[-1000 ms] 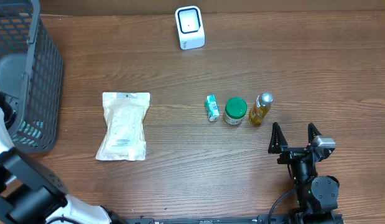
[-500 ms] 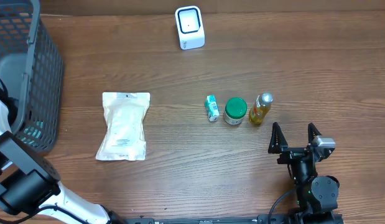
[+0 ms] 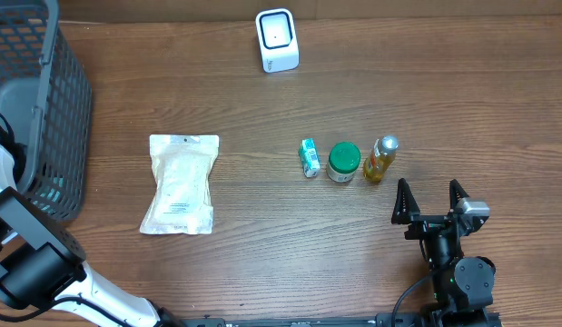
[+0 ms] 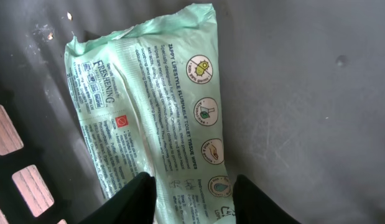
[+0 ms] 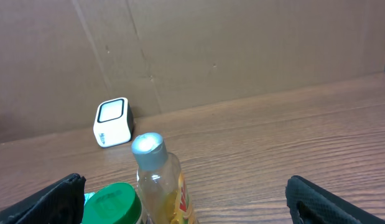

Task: Scan the item barcode
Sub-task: 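Close the left gripper on the green tissue pack and lift it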

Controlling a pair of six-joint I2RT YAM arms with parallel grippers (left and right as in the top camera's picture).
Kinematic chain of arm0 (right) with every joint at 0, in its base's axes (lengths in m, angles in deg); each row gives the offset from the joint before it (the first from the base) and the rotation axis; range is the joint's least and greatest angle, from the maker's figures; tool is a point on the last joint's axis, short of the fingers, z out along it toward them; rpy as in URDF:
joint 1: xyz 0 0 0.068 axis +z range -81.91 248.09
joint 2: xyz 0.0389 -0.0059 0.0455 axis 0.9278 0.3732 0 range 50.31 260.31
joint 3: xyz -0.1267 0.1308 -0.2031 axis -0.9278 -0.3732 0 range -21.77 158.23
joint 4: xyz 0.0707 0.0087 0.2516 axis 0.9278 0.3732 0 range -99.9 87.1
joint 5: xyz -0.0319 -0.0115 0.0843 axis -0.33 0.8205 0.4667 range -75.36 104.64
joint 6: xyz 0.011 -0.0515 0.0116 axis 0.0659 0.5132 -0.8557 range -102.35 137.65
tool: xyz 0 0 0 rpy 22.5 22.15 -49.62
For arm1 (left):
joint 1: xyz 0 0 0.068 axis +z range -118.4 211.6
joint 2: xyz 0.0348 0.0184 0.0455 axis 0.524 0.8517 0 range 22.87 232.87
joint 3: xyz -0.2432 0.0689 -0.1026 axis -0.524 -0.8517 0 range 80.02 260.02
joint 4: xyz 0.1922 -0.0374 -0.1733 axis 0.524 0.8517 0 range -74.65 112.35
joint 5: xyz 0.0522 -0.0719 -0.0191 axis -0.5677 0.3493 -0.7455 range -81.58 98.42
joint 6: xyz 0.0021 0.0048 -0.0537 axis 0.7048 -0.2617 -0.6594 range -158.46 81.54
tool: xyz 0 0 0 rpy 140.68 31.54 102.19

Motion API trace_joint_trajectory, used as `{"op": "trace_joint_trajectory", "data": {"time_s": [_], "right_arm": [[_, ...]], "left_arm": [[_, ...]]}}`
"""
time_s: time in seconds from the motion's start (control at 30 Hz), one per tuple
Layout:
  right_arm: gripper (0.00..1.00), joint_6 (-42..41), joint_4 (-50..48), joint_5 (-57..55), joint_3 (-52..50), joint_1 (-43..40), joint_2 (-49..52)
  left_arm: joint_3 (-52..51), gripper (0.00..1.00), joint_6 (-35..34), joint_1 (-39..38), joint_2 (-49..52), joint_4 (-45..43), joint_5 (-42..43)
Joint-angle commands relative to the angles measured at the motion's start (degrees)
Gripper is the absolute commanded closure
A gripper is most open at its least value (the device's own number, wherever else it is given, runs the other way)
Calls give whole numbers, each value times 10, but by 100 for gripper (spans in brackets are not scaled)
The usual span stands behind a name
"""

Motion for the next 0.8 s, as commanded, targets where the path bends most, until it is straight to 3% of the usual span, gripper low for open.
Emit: {"op": "trace_joint_trajectory", "data": {"time_s": [0.0, 0.77], "right_arm": [[0, 3, -3, 1, -6, -1, -5], [0, 3, -3, 1, -6, -1, -6]], "left_arm": [[6, 55, -5, 1, 6, -6, -8], [-3, 49, 1, 0, 38, -38, 33]]}}
